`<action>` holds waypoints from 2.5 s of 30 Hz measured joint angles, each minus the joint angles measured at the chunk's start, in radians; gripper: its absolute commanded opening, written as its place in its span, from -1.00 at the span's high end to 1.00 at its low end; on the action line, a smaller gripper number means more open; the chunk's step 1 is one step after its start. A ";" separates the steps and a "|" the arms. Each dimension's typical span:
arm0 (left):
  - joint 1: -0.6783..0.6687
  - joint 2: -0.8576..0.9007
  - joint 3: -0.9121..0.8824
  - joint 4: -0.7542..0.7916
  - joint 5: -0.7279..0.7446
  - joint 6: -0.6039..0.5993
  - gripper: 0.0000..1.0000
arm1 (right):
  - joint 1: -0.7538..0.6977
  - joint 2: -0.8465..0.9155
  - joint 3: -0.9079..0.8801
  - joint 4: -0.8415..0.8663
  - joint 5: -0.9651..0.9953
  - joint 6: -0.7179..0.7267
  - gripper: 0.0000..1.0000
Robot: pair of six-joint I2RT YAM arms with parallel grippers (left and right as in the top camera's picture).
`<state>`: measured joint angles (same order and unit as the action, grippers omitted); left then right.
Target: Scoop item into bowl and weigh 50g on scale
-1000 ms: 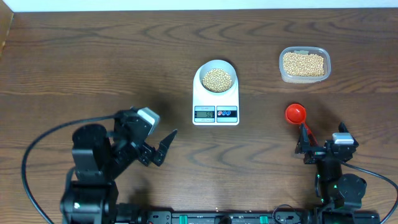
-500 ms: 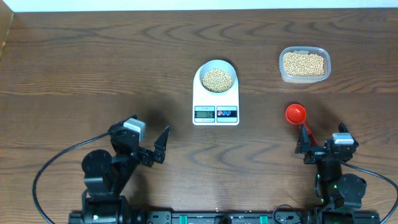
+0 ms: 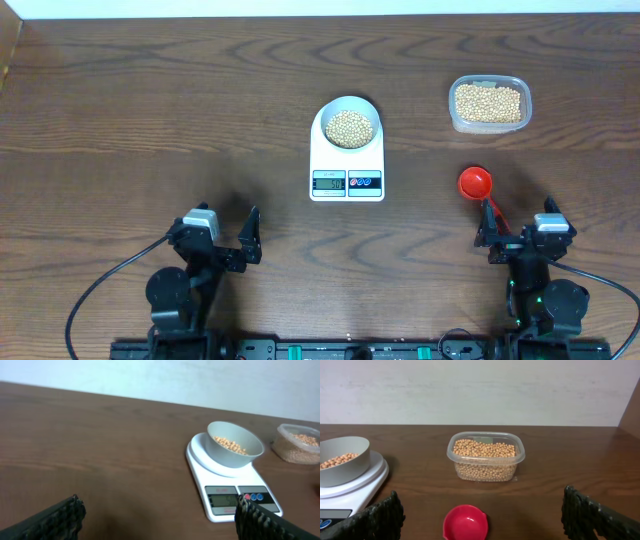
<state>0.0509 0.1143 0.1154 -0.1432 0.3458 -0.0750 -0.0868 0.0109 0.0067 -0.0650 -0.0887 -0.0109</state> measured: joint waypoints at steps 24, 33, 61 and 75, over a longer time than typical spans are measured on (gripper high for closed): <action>0.000 -0.103 -0.081 0.105 -0.117 -0.058 -0.96 | 0.000 0.000 0.000 0.000 0.000 0.000 -0.98; -0.002 -0.103 -0.081 0.103 -0.135 -0.010 -0.96 | 0.000 0.000 0.000 0.000 0.000 0.000 -0.99; -0.002 -0.103 -0.081 0.103 -0.135 0.024 -0.96 | 0.000 0.000 0.000 0.000 0.000 0.000 -0.99; -0.002 -0.103 -0.081 0.103 -0.135 0.024 -0.96 | 0.000 0.000 0.000 0.000 0.000 0.000 -0.98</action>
<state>0.0486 0.0109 0.0341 -0.0399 0.2111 -0.0509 -0.0868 0.0109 0.0067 -0.0654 -0.0887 -0.0109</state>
